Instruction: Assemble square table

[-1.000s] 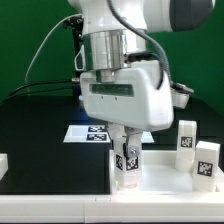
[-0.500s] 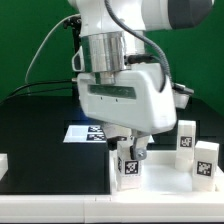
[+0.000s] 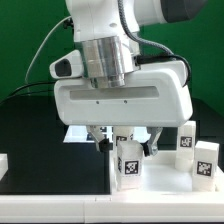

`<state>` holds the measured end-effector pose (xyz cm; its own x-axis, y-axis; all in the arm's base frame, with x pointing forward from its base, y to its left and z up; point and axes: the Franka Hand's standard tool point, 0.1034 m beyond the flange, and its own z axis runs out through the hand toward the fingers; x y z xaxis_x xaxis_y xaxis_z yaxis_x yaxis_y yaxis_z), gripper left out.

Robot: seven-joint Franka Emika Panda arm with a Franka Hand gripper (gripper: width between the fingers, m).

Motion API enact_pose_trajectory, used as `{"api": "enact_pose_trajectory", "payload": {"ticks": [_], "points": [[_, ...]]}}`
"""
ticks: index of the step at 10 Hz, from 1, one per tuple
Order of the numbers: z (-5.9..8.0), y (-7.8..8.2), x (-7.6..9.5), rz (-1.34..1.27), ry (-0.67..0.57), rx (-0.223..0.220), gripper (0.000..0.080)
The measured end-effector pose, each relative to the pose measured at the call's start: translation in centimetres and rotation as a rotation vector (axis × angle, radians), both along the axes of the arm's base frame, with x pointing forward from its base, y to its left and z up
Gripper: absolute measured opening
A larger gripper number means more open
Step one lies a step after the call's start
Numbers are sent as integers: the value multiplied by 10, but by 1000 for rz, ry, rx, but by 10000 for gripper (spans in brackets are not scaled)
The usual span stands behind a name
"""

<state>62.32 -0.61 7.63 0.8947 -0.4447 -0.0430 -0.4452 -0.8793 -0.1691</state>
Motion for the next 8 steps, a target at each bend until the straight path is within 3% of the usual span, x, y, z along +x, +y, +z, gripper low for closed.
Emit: {"api": "enact_pose_trajectory", "payload": {"ticks": [1, 3, 4, 5, 7, 8], "points": [[0, 1, 0, 124, -18, -19, 649], [7, 16, 10, 571, -121, -120, 649], [7, 11, 13, 634, -159, -145, 649], [5, 11, 11, 565, -142, -137, 649], [5, 11, 11, 522, -137, -134, 389], [5, 8, 12, 443, -131, -134, 389]]}}
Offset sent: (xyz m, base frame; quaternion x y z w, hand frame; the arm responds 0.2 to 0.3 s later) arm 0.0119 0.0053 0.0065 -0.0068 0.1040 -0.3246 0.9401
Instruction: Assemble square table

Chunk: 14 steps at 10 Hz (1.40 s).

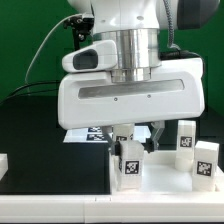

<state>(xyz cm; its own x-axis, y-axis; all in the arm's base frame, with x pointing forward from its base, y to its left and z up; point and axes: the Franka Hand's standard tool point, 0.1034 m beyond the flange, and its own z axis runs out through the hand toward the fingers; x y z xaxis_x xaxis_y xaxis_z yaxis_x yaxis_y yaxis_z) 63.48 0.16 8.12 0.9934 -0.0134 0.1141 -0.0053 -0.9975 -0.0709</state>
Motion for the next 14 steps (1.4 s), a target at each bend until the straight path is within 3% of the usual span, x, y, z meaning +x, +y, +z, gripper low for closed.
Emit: {"api": "enact_pose_trajectory", "payload": {"ticks": [1, 3, 5, 7, 8, 10, 12, 13, 14], "points": [[0, -2, 0, -77, 6, 7, 290], [-1, -2, 0, -253, 4, 21, 290], [-1, -3, -1, -601, 9, 49, 290], [-1, -2, -3, -1033, 70, 129, 290], [-1, -1, -2, -1155, 97, 142, 290], [-1, -1, -2, -1235, 103, 153, 290], [-2, -2, -3, -1144, 97, 140, 290], [-3, -3, -4, -1046, 92, 127, 469], [-3, -8, -4, -848, 75, 104, 469]]}}
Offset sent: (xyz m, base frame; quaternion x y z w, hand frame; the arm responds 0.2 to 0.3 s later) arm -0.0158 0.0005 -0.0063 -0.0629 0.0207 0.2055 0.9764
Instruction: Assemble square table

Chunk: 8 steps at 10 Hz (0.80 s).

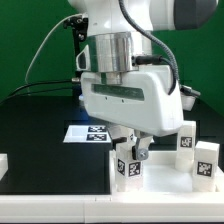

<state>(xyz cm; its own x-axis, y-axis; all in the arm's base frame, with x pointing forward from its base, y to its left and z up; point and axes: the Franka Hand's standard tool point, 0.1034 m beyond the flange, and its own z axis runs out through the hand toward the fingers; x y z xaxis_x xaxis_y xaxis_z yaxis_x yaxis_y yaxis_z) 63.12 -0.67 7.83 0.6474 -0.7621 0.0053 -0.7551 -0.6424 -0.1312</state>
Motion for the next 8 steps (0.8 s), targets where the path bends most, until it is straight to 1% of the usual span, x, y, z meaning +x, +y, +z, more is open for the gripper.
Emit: {"api": "enact_pose_trajectory", "payload": {"ticks": [1, 2, 6, 7, 8], "points": [[-1, -5, -1, 238, -12, -17, 596], [-4, -6, -7, 433, 0, -8, 639], [-4, -8, -7, 683, -16, -36, 649], [0, -4, -5, 902, -28, -76, 649], [3, 0, -5, 1114, -40, -91, 649]]}}
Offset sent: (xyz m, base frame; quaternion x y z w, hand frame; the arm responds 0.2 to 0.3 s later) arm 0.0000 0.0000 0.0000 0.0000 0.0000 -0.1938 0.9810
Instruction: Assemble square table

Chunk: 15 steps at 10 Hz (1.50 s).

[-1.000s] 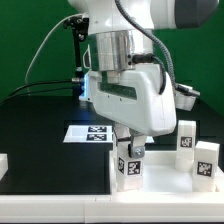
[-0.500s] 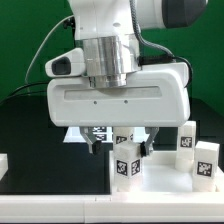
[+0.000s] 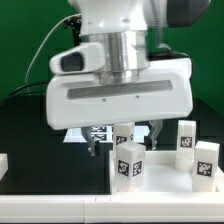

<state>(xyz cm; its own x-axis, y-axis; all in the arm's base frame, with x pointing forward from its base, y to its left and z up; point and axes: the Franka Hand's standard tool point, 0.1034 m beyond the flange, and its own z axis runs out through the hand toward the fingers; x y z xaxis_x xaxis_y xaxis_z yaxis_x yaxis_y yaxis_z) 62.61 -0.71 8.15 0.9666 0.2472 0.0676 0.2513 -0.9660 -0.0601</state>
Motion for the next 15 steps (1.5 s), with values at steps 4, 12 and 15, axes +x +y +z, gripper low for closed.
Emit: {"api": "enact_pose_trajectory", "payload": {"ticks": [4, 12, 15], "points": [[-5, -4, -5, 223, 25, -13, 539], [-5, 1, -6, -327, 62, 20, 284], [-4, 6, -5, -834, 92, 72, 284]]}}
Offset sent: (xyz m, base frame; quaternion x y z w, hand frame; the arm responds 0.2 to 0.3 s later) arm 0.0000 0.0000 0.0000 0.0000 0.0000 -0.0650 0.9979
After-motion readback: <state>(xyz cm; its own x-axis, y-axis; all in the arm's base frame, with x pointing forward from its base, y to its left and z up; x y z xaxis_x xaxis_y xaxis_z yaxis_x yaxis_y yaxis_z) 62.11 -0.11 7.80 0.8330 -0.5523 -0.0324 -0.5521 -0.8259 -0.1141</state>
